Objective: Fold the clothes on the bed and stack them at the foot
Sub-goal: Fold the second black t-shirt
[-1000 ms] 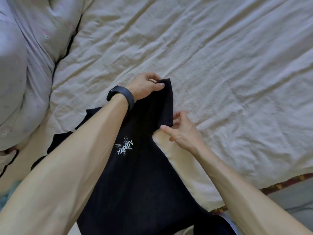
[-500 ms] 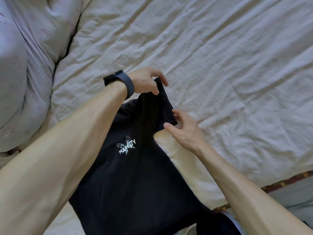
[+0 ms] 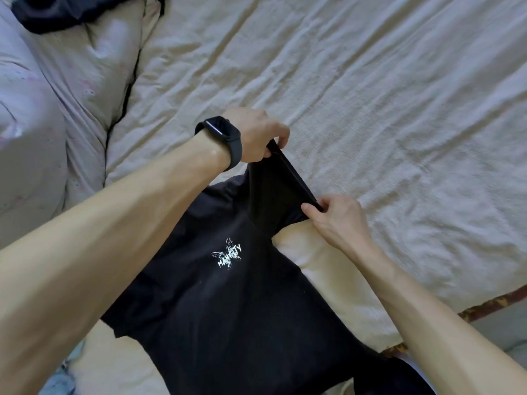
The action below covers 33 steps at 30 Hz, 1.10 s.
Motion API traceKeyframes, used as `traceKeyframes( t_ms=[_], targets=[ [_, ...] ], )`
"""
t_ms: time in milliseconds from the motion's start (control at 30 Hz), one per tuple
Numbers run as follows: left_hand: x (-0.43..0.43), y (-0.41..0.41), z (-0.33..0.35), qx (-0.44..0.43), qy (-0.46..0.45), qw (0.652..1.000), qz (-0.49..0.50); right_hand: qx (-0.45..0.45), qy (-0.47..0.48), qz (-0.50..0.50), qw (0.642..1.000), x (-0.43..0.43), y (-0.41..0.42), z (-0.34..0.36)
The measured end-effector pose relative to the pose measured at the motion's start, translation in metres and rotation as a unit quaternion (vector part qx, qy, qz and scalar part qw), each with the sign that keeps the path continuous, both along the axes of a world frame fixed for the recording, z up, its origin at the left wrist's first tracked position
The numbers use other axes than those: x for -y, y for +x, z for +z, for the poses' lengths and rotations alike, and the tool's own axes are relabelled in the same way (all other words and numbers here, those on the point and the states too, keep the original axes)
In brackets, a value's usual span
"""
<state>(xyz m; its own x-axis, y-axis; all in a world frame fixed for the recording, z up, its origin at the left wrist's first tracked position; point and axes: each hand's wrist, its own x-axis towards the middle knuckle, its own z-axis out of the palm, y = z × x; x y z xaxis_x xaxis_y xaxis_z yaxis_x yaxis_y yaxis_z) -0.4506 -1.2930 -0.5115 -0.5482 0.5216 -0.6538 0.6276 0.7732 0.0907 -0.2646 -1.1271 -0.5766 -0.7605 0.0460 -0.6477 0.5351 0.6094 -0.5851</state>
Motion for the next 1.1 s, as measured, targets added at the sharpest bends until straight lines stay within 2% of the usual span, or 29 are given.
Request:
traceKeyframes(
  t_ms=[67, 200, 267, 367, 500, 600, 700, 767, 833, 900, 1000, 1100],
  targets=[
    [-0.004, 0.0, -0.006, -0.017, 0.016, 1.0, -0.007, 0.011, -0.009, -0.051, 0.999, 0.001, 0.003, 0.0],
    [-0.017, 0.003, -0.026, -0.069, 0.101, 0.987, 0.103, 0.012, -0.023, -0.156, 0.987, 0.004, 0.012, 0.003],
    [-0.028, 0.015, -0.039, -0.076, 0.093, 0.986, 0.119, 0.012, -0.019, -0.168, 0.986, 0.001, 0.018, 0.003],
    [-0.035, 0.04, -0.057, -0.074, 0.084, 0.974, 0.196, 0.018, -0.007, -0.124, 0.992, -0.007, 0.021, 0.001],
    [-0.018, 0.09, -0.055, -0.131, 0.16, 0.924, 0.323, -0.01, 0.039, -0.076, 0.996, -0.008, 0.016, 0.002],
    [0.014, 0.145, -0.045, -0.193, 0.163, 0.885, 0.391, -0.117, 0.089, -0.005, 0.989, 0.003, 0.021, 0.013],
    [0.057, 0.202, -0.041, -0.21, 0.125, 0.861, 0.445, -0.254, 0.071, 0.122, 0.957, 0.031, 0.028, 0.026],
    [0.09, 0.234, -0.039, -0.227, 0.1, 0.823, 0.512, -0.288, 0.043, 0.201, 0.935, 0.057, 0.03, 0.03],
    [0.128, 0.257, -0.037, -0.262, 0.079, 0.777, 0.566, -0.289, 0.02, 0.258, 0.922, 0.086, 0.024, 0.03],
    [0.171, 0.271, -0.034, -0.283, 0.053, 0.748, 0.598, -0.273, 0.015, 0.297, 0.915, 0.117, 0.011, 0.028],
    [0.243, 0.279, -0.033, -0.256, -0.013, 0.732, 0.632, -0.261, 0.032, 0.34, 0.903, 0.166, -0.016, 0.02],
    [0.305, 0.278, -0.04, -0.193, -0.056, 0.731, 0.652, -0.234, 0.07, 0.393, 0.887, 0.209, -0.034, 0.003]
  ],
)
